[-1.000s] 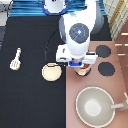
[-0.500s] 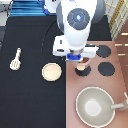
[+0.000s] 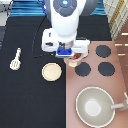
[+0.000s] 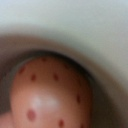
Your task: Take the lid off the pot, put the pot on the plate, and use the tool to push the pot to the front of the table.
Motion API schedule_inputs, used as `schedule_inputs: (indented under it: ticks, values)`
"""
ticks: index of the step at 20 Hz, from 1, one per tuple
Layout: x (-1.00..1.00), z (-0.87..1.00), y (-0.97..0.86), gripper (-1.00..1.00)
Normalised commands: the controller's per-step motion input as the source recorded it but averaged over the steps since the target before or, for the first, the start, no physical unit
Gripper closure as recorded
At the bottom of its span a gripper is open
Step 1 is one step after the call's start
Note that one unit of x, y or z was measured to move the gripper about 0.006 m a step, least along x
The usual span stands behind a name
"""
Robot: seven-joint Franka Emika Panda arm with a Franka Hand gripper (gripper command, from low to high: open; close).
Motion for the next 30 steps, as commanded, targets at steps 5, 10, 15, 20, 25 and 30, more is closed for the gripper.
schedule_inputs:
  ticks: [5, 10, 15, 20, 25, 30]
  values:
    - [-0.12, -0.13, -0.95, 1.00]
    - [-0.14, -0.37, -0.95, 1.00]
    - [0.02, -0.51, -0.66, 1.00]
    - [0.32, -0.46, -0.17, 1.00]
    - [0.31, -0.43, 0.00, 1.00]
    - [0.11, -0.26, 0.12, 1.00]
